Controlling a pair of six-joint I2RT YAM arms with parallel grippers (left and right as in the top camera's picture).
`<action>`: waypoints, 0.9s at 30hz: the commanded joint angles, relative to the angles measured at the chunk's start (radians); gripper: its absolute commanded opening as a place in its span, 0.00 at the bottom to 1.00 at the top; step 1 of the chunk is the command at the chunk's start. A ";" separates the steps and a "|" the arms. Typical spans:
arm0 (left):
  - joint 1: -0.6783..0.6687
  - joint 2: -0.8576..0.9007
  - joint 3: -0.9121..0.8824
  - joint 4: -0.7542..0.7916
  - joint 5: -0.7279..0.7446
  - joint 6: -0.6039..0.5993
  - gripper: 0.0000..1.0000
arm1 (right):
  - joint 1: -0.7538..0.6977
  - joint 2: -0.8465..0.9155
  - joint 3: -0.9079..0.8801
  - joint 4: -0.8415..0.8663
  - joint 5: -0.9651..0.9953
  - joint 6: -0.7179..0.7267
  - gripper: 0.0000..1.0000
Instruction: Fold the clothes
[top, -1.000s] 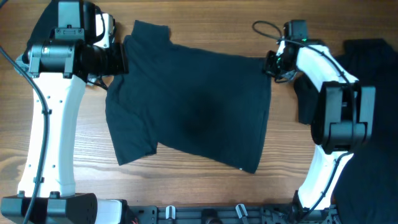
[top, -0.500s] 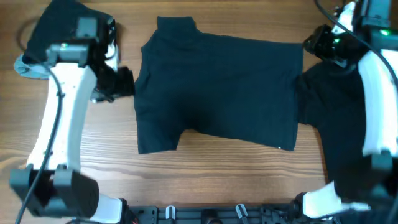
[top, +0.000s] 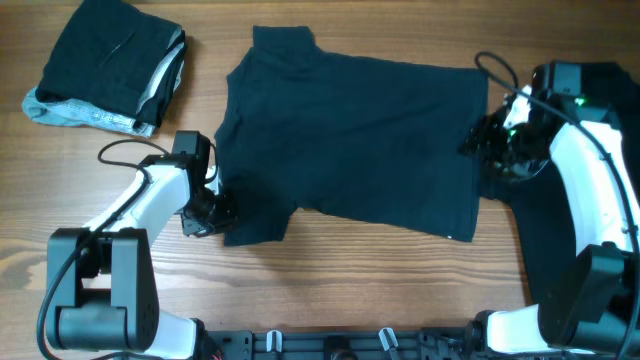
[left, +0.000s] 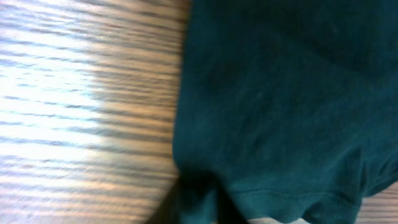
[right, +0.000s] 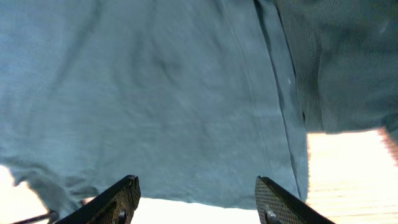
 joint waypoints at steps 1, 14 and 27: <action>-0.002 0.027 -0.011 -0.016 0.038 0.003 0.04 | 0.004 0.007 -0.144 0.021 -0.001 0.077 0.63; 0.114 -0.017 0.185 -0.243 0.042 0.004 0.04 | 0.004 0.007 -0.534 0.298 0.043 0.206 0.18; 0.177 -0.387 0.186 -0.404 0.042 -0.098 0.04 | 0.005 -0.445 -0.228 -0.238 0.013 0.143 0.04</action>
